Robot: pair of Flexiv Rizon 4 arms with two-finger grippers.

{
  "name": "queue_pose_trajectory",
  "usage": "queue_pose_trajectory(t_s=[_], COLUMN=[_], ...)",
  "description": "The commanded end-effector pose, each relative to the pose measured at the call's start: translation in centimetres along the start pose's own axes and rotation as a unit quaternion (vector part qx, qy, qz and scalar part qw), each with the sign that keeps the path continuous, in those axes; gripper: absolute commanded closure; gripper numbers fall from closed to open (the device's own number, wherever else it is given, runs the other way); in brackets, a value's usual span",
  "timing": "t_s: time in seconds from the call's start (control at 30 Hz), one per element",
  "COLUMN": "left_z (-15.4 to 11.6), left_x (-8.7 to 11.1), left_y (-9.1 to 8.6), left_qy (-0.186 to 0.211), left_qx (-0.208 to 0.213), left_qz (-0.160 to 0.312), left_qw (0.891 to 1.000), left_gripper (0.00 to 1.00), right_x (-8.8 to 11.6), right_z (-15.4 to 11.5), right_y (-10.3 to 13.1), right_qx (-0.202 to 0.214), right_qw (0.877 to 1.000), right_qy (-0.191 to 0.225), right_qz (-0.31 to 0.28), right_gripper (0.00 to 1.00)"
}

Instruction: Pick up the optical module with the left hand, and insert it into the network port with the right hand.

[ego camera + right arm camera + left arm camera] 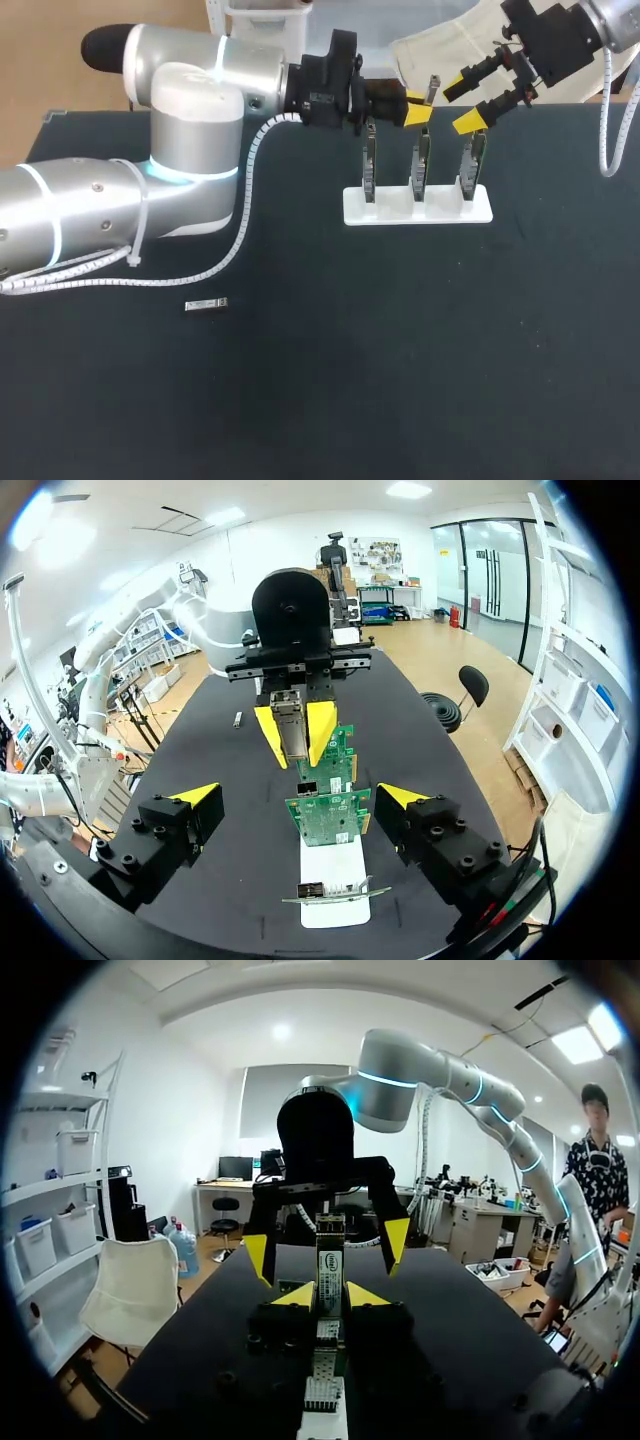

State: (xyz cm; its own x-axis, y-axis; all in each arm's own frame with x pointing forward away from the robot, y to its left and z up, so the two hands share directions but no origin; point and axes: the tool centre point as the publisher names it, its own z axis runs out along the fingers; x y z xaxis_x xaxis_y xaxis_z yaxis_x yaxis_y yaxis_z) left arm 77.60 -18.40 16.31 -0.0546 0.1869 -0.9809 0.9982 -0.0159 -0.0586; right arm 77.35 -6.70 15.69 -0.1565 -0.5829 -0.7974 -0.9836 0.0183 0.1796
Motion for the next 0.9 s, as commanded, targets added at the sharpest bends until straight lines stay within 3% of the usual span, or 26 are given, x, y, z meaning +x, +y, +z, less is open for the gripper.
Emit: queue_pose_trajectory(t_s=[0.03, 0.9], left_z=[-0.14, 0.18], left_x=[-0.04, 0.58], left_y=[-0.41, 0.5], left_qy=[0.006, 0.019], left_qx=[-0.008, -0.014], left_qz=[-0.002, -0.01], left_qw=[1.0, 1.0], left_gripper=[1.0, 1.0], right_x=[0.0, 0.0], right_z=[0.03, 0.03], right_y=[0.14, 0.14], right_qx=[0.002, 0.002], right_qw=[1.0, 1.0], right_qy=[0.0, 0.0], right_qz=[0.0, 0.0], right_gripper=[0.0, 0.0])
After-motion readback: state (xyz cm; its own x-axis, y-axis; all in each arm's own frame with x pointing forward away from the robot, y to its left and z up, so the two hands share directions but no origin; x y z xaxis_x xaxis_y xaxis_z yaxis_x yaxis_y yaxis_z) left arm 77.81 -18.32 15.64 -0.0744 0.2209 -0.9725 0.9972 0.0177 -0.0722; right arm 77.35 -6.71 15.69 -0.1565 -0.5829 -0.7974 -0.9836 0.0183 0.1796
